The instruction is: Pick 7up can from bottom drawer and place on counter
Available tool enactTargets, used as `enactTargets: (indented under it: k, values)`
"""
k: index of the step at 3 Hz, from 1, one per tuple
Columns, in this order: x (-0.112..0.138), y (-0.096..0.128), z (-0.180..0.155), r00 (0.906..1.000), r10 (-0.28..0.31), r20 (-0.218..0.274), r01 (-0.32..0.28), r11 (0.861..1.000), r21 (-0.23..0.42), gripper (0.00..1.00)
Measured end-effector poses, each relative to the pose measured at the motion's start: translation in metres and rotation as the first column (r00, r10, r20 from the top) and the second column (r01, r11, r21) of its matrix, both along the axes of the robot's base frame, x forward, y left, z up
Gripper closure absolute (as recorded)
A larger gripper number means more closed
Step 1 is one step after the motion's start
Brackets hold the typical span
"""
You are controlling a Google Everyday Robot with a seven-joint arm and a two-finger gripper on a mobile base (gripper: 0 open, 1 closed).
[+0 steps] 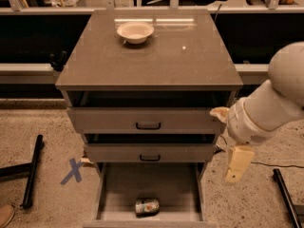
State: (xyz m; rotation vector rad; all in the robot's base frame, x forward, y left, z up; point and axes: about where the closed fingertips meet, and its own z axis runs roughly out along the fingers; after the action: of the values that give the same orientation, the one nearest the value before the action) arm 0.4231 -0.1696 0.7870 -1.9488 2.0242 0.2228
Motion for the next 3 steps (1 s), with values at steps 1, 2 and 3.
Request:
enactTargets:
  k: [1, 2, 3]
  values:
    - [-0.002, 0.010, -0.072, 0.9978, 0.065, -0.013, -0.065, 0.998, -0.015, 0.00]
    - [-0.001, 0.028, -0.151, 0.9945, 0.105, -0.009, -0.105, 0.994, -0.009, 0.00]
    - [-0.001, 0.028, -0.150, 0.9944, 0.105, -0.010, -0.105, 0.994, -0.010, 0.00]
